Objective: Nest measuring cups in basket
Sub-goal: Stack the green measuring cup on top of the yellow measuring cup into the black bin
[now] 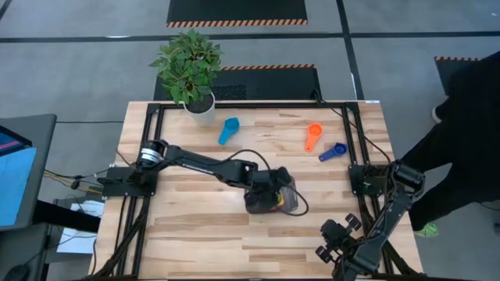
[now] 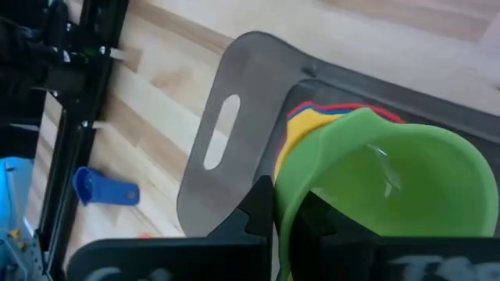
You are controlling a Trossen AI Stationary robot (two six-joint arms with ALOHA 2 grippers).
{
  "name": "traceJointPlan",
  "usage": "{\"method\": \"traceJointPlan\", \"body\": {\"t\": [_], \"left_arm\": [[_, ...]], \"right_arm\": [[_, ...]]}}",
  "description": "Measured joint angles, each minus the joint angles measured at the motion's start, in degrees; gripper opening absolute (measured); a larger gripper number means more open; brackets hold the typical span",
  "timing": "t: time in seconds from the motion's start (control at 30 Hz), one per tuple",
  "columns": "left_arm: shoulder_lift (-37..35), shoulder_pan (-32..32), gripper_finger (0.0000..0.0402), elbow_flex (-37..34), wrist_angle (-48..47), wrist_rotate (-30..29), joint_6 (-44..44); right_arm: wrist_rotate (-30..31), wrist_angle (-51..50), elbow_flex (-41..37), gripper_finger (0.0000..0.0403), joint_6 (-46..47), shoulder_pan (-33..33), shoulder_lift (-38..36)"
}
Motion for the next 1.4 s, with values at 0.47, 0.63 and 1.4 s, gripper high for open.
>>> {"method": "traceJointPlan", "body": {"t": [0.47,0.63,1.4], "left_arm": [[-0.2,-0.49,0.0023,0.06,1.34,-2.75,-0.5],[-0.2,-0.49,0.0026,0.06,1.55,-4.26,-0.15],[-0.28,-1.86,0.0027,0.06,-0.07,-6.24,0.02]], "right_arm": [[0.0,0.66,0.0,0.0065,0.02,-0.12,0.0],[-0.02,1.82,0.0,0.0065,0.02,-0.11,0.0],[0.0,1.69,0.0,0.0065,0.02,-0.1,0.0]]}}
